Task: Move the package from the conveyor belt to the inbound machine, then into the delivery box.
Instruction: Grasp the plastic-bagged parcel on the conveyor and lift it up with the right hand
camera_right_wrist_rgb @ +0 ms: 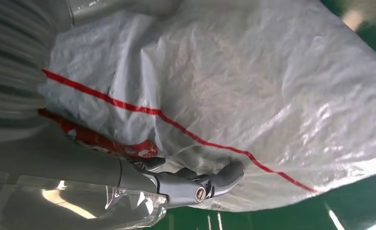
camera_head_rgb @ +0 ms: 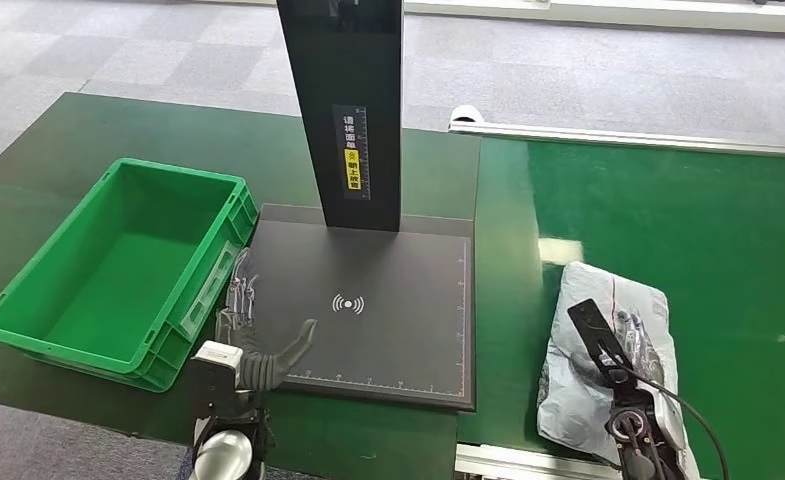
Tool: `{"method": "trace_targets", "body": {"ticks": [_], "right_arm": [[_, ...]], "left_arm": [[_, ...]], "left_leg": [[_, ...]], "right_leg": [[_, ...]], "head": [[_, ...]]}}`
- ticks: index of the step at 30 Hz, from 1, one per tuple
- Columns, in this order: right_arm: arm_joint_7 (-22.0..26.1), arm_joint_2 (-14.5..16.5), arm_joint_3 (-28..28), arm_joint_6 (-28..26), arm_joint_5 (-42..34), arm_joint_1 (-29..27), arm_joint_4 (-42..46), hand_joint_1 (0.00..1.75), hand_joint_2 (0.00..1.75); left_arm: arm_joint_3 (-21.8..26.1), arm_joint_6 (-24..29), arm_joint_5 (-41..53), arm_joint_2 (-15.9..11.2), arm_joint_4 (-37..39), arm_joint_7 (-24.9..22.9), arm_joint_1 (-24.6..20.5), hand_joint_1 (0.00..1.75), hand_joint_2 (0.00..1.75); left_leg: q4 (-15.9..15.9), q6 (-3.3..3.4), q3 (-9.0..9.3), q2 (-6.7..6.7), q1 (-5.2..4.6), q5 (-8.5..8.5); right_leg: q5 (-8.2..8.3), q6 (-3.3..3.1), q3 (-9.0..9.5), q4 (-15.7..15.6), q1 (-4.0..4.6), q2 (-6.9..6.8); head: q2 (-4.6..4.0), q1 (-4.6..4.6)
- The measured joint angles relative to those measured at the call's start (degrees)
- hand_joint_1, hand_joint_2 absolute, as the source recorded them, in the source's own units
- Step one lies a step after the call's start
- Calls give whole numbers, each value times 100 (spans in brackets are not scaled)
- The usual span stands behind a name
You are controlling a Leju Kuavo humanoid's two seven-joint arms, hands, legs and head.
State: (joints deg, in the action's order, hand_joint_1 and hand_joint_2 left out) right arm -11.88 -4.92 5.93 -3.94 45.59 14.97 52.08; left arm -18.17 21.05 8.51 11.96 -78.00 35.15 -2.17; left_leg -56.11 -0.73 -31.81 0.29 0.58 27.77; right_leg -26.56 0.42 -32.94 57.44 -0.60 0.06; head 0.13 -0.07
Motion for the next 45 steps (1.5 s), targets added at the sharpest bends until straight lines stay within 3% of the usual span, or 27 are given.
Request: {"method": "trace_targets", "body": {"ticks": [19, 24, 28, 33, 39, 45], "right_arm": [[158, 19, 73, 18, 105, 384, -416, 175, 175], [862, 185, 127, -651, -155, 196, 4, 175, 175], [1820, 421, 138, -1501, -710, -191, 1083, 175, 175], [2554, 660, 24, -1872, -1495, -656, 2490, 175, 175], [2816, 785, -362, -1281, -1840, -801, 3119, 175, 175], [2890, 865, -1475, 251, -1764, -652, 2950, 175, 175]], "left_arm": [[4, 51, 36, 0, 13, -50, 36, 0, 175], [36, 122, 41, 1, -66, -39, 190, 0, 175], [70, 182, 58, 3, -171, 65, 314, 0, 175], [91, 204, 74, 4, -193, 208, 334, 0, 175], [135, 267, 16, 4, -191, 346, 296, 0, 175], [218, 315, -152, -3, -113, 463, 72, 0, 175]], "left_leg": [[0, 0, 18, 2, 1, 0], [-1, 0, 6, -2, 1, 0], [0, 0, -4, -8, 1, 0], [2, 0, -11, -10, 1, 0], [2, 0, -8, -4, 0, 0], [3, -1, -2, 1, 7, -2]], "right_leg": [[0, 0, 18, -1, 2, 0], [0, 0, 9, 0, 1, -2], [-1, 0, -1, 0, 1, -5], [-7, 2, -5, 0, 2, -4], [-5, 3, -1, 0, 1, -4], [-2, -2, 0, 1, 7, -2]], "head": [[0, 2], [1, 1], [0, -1], [0, 1], [0, 2], [0, -1]]}}
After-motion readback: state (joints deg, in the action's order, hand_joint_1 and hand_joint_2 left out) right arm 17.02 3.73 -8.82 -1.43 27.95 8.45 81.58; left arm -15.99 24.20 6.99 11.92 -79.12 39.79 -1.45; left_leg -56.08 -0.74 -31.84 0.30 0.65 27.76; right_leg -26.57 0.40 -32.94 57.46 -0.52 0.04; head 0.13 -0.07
